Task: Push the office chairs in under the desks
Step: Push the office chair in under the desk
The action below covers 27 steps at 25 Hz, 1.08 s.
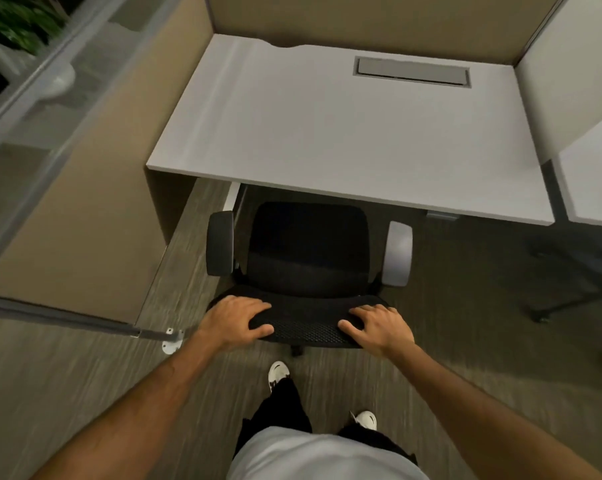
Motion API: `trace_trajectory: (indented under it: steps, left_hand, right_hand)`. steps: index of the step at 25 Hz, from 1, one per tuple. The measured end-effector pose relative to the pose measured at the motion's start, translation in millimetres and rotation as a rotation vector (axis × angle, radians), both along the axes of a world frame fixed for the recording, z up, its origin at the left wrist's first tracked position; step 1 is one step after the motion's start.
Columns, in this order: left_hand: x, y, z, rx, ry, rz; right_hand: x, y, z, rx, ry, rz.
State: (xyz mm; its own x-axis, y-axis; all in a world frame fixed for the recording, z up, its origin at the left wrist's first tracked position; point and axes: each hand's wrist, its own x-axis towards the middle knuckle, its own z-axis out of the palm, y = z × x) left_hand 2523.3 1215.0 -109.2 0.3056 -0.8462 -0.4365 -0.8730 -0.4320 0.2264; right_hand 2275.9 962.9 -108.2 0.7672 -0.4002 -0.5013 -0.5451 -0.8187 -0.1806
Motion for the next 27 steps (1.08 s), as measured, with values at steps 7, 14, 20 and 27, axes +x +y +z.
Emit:
trace_trajectory:
  steps: [7, 14, 20, 27]
  left_hand:
    - [77, -51, 0, -0.036, -0.011, -0.079]
    - [115, -90, -8, -0.067, -0.014, -0.101]
    - [118, -112, -12, -0.078, -0.013, -0.107]
    - [123, -120, -4, -0.046, 0.004, -0.115]
  right_hand:
    - [57, -28, -3, -0.013, -0.01, -0.113]
    - [86, -60, -8, -0.081, -0.09, -0.135]
    - [93, -86, -6, -0.12, -0.097, -0.138]
    - [95, -89, -7, -0.106, -0.088, -0.166]
